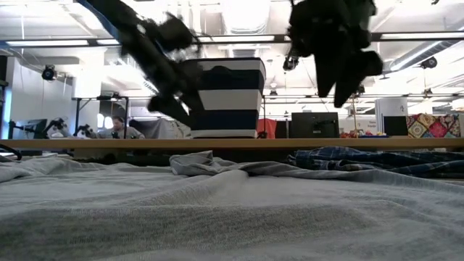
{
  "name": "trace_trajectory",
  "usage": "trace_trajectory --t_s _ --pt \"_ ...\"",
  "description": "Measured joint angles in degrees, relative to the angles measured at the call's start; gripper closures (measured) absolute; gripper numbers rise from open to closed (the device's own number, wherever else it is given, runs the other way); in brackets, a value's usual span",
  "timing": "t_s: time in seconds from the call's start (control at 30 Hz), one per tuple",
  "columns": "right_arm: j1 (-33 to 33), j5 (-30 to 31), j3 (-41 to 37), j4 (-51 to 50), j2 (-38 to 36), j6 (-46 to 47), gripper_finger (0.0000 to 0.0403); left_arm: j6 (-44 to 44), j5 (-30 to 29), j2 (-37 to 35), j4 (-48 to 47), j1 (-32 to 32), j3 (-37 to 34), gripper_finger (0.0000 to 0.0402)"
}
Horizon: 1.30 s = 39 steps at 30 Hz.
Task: Fold Laundry from Bin
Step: Fold the gray shirt
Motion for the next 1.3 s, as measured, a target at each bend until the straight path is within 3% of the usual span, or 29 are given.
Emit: trace_trajectory --t_s 0.17,0.33,0.53,0.67,0.83,0.97,1.17,1.3 --pt "3.02 1.62 -3.28 1.94 -4.78 6.36 0.0184 -4.29 -7.50 11.85 5.99 3.76 5.60 0.0162" --pt "4.69 2.14 -3.57 1.95 -5.21 7.17 0.0184 -8.04 -7.70 19.86 5.53 7.29 9.97 0.0201" --pt "4.73 2.29 -4.61 2.08 -4.64 6.76 0.0184 -9.56 -5.94 23.08 4.51 7.48 12.90 0.0313" --pt "4.73 2.34 -5.96 2.34 -4.66 6.70 0.0184 -11.33 -8.70 23.08 4.90 8.16 12.42 0.0390" --pt "4.71 2.25 -7.33 4.32 -4.66 6.70 0.0184 -11.68 -8.72 24.27 5.20 11.92 11.07 0.0387" --pt "4.71 1.81 -8.09 6.75 -4.66 6.76 0.0184 -12.77 -2.42 25.01 5.08 13.63 11.08 0.0400" --pt "4.71 1.72 -8.47 6.71 -4.66 7.26 0.0184 -11.67 -0.72 16.26 4.72 12.16 11.13 0.0401" --pt "3.97 1.71 -9.09 6.89 -4.66 6.85 0.0184 -11.41 -0.23 16.52 4.68 10.38 9.94 0.0401"
